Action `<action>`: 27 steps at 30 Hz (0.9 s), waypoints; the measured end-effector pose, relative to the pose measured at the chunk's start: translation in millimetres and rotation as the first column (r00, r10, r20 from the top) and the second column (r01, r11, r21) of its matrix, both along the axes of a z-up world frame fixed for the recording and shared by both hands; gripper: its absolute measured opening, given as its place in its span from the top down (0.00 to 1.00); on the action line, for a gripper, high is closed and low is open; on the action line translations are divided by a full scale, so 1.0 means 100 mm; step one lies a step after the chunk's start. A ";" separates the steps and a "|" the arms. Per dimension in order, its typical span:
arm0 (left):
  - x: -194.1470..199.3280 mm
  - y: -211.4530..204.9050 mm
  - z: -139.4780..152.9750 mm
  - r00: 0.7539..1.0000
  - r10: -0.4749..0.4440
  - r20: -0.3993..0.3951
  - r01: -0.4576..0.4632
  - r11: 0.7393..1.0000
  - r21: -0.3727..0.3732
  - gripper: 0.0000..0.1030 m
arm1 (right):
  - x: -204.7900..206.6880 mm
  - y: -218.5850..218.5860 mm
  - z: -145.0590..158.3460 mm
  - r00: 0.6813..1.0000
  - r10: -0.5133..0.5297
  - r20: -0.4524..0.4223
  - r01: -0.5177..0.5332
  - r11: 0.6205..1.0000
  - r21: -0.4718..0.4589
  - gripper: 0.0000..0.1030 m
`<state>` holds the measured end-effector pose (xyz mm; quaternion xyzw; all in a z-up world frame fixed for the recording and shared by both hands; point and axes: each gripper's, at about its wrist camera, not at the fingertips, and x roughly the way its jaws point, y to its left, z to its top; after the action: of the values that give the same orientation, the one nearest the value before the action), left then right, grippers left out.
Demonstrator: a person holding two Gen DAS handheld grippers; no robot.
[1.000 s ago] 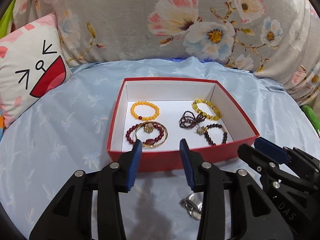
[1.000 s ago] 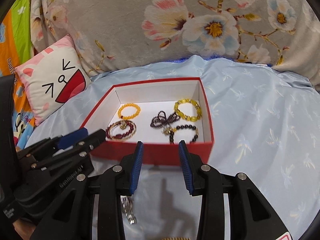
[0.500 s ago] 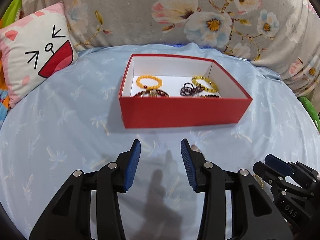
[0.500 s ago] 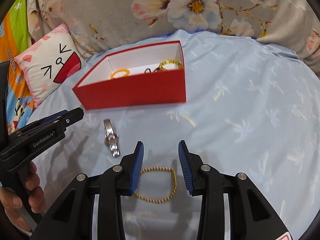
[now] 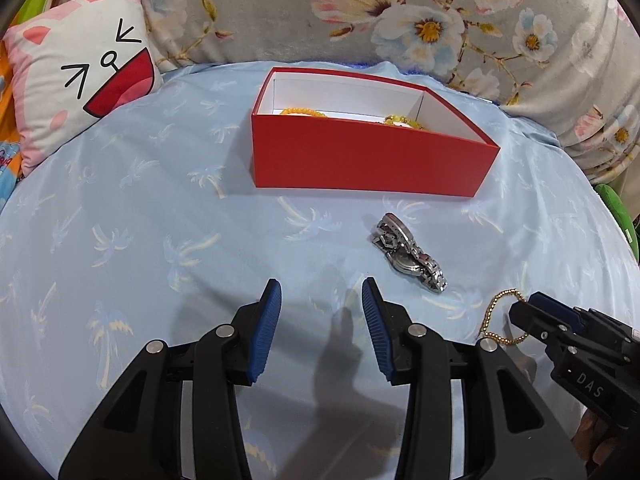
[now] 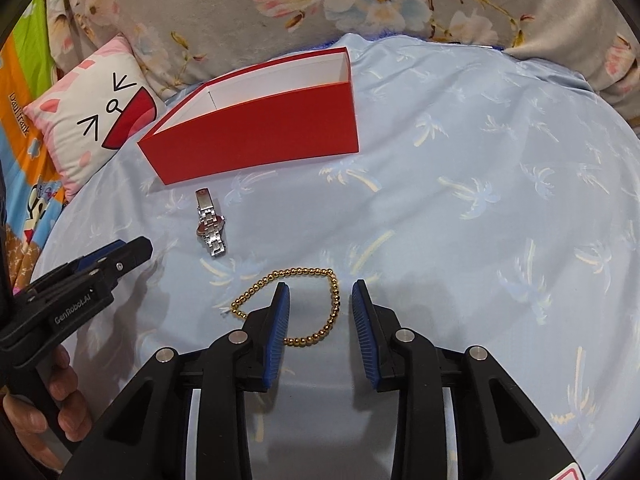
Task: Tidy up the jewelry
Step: 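Grasp the silver wristwatch with the left tool while the right tool grasps the gold bead chain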
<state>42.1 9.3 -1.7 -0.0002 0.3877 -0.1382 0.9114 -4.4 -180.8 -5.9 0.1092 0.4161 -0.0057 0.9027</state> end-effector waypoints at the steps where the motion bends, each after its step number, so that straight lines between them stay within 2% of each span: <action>1: -0.01 0.00 0.00 1.000 0.000 0.003 0.000 1.000 0.001 0.61 | 0.00 -0.01 0.00 1.000 -0.003 -0.002 0.003 1.000 0.001 0.74; 3: -0.01 0.00 0.00 1.000 -0.001 -0.001 0.001 1.000 0.001 0.56 | 0.01 -0.02 -0.01 1.000 -0.010 -0.005 0.010 1.000 -0.005 0.78; 14: 0.03 -0.01 -0.04 1.000 -0.001 -0.027 0.002 1.000 0.005 0.56 | 0.04 -0.03 -0.01 0.999 -0.047 -0.016 0.046 0.998 -0.042 0.95; 18: 0.02 -0.02 -0.04 1.000 -0.002 -0.024 0.003 1.000 0.010 0.53 | 0.04 -0.01 -0.01 0.999 -0.044 -0.017 0.042 0.997 -0.061 0.96; 27: 0.03 -0.05 -0.04 1.000 0.006 -0.029 -0.005 1.000 0.013 0.50 | 0.01 -0.01 0.00 0.999 -0.049 -0.015 0.049 0.998 -0.041 0.96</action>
<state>45.0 4.4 -6.0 0.0025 0.4016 -0.1333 0.9060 -3.7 -181.8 -6.0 0.1009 0.4201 -0.0373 0.9011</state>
